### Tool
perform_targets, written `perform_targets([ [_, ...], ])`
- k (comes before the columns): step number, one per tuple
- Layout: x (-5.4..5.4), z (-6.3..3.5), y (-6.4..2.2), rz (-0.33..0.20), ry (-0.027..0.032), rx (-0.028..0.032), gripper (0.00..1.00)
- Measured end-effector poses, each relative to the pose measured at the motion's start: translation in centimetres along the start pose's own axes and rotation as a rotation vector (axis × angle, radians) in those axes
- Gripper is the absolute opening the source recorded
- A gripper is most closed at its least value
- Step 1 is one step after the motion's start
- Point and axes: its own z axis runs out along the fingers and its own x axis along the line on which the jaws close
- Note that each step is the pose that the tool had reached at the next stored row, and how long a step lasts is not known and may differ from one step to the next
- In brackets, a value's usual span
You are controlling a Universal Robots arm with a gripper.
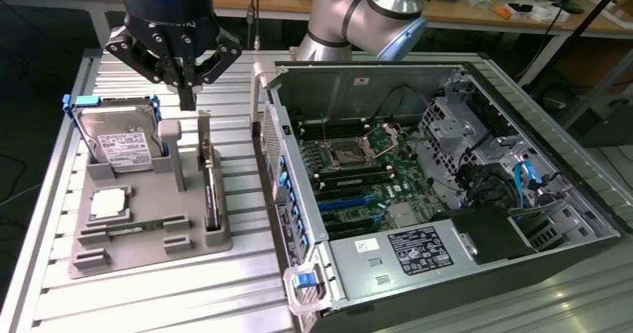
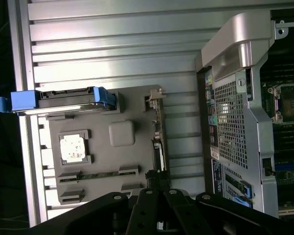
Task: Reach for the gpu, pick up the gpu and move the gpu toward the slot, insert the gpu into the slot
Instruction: 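Pick up the gpu and move the gpu toward the slot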
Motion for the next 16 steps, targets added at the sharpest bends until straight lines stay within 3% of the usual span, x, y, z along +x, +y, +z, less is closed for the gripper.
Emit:
perform_targets([
  [11, 0.0, 0.0, 0.0, 0.0, 0.0, 0.0, 0.11],
  [16, 0.0, 0.0, 0.0, 0.0, 0.0, 0.0, 0.36],
])
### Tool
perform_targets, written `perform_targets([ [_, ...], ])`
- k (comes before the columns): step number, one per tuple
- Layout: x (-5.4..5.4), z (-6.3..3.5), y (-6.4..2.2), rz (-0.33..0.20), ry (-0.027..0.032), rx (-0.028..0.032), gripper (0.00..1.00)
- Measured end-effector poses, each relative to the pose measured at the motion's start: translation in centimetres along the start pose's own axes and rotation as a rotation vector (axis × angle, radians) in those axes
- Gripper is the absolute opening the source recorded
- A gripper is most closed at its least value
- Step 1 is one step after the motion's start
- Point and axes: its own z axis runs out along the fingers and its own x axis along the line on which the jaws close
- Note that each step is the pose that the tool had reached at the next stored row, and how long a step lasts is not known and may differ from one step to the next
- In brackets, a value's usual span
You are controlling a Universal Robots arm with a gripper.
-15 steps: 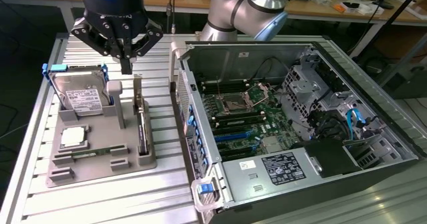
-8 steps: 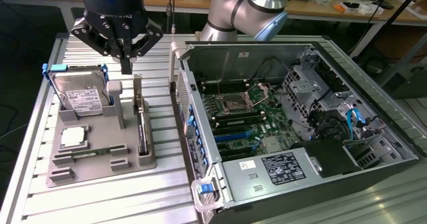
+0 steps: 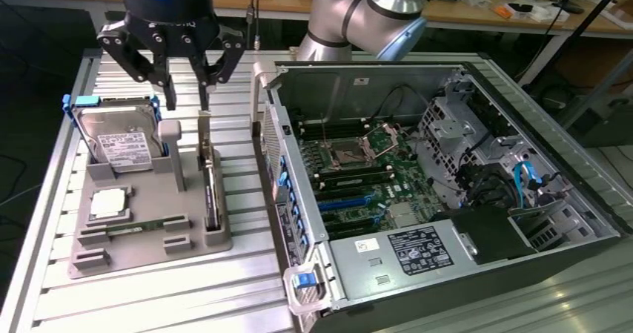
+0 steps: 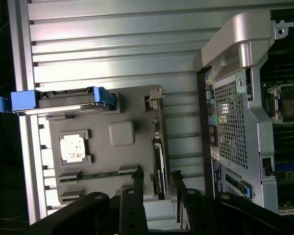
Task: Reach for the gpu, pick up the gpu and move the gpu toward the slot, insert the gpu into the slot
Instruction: 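Pick up the gpu and move the gpu toward the slot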
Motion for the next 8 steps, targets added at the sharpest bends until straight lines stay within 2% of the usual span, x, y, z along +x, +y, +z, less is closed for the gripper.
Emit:
perform_targets([
  [1, 0.0, 0.0, 0.0, 0.0, 0.0, 0.0, 0.48],
  [4, 0.0, 0.04, -0.01, 0.0, 0.0, 0.0012, 0.54],
  [5, 0.01, 0.19, -0.02, 0.0, 0.0, 0.0022, 0.6],
  [8, 0.03, 0.84, -0.04, 0.0, 0.0001, 0.0023, 0.6],
])
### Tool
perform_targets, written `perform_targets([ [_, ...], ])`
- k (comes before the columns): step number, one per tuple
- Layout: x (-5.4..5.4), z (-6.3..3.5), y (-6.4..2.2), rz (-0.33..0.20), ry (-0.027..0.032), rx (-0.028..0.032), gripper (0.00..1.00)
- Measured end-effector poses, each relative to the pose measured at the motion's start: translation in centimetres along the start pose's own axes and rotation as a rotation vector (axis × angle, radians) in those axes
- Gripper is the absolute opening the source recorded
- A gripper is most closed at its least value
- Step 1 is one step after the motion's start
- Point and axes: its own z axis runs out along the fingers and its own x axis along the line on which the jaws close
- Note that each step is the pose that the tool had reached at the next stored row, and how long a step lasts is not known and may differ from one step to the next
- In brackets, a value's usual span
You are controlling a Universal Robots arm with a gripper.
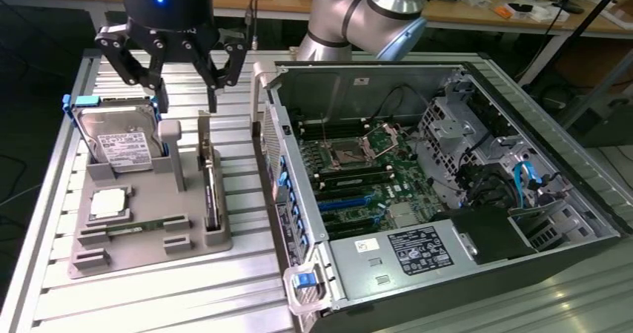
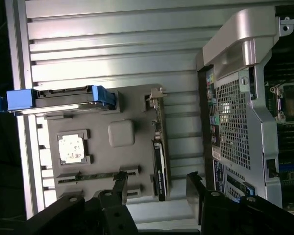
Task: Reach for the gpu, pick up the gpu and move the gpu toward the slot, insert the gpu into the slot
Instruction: 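Pick up the gpu and move the gpu toward the slot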
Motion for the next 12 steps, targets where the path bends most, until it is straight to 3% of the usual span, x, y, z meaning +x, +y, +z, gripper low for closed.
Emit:
perform_targets([
  [9, 0.1, 2.4, -0.11, 0.0, 0.0001, 0.0001, 0.6],
  [12, 0.1, 3.2, -0.16, -0.025, 0.002, -0.0006, 0.6],
])
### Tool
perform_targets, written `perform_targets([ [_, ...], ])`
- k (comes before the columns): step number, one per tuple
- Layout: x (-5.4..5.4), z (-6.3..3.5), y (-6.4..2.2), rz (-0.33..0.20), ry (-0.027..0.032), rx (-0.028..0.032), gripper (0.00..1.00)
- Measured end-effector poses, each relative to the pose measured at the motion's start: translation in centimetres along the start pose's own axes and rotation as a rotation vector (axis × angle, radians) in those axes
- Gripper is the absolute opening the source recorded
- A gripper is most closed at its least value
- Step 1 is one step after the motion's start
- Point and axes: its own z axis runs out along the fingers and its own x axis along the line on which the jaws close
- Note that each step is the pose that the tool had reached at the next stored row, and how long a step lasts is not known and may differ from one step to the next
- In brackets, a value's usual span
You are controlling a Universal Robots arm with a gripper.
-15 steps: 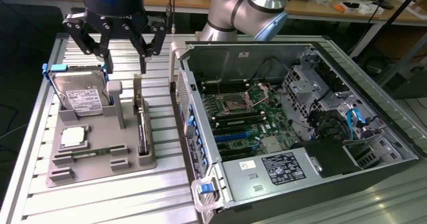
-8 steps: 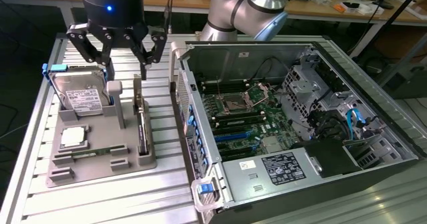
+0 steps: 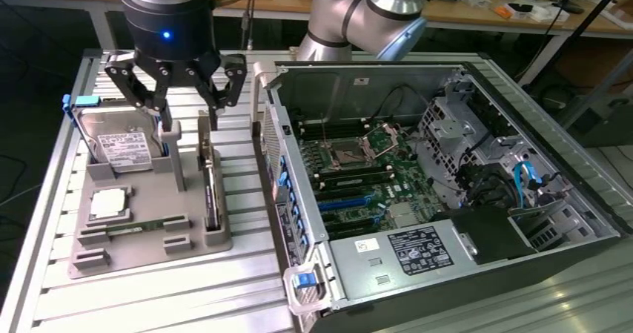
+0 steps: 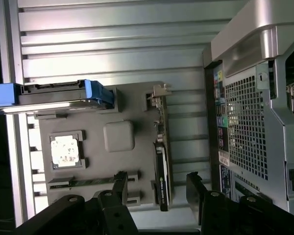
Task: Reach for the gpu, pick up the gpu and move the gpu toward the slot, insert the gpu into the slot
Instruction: 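Pick up the gpu and move the gpu toward the slot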
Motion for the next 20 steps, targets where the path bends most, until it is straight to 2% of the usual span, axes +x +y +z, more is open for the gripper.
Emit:
perform_targets([
  [10, 0.0, 2.01, -0.09, -0.083, 0.0086, -0.0017, 0.6],
  [14, 0.0, 2.78, -0.2, -0.095, 0.0116, -0.0019, 0.6],
  [17, -0.1, 3.39, -0.52, -0.097, 0.0129, -0.0019, 0.6],
  [20, -0.1, 4.18, -1.42, -0.098, 0.0139, -0.002, 0.6],
])
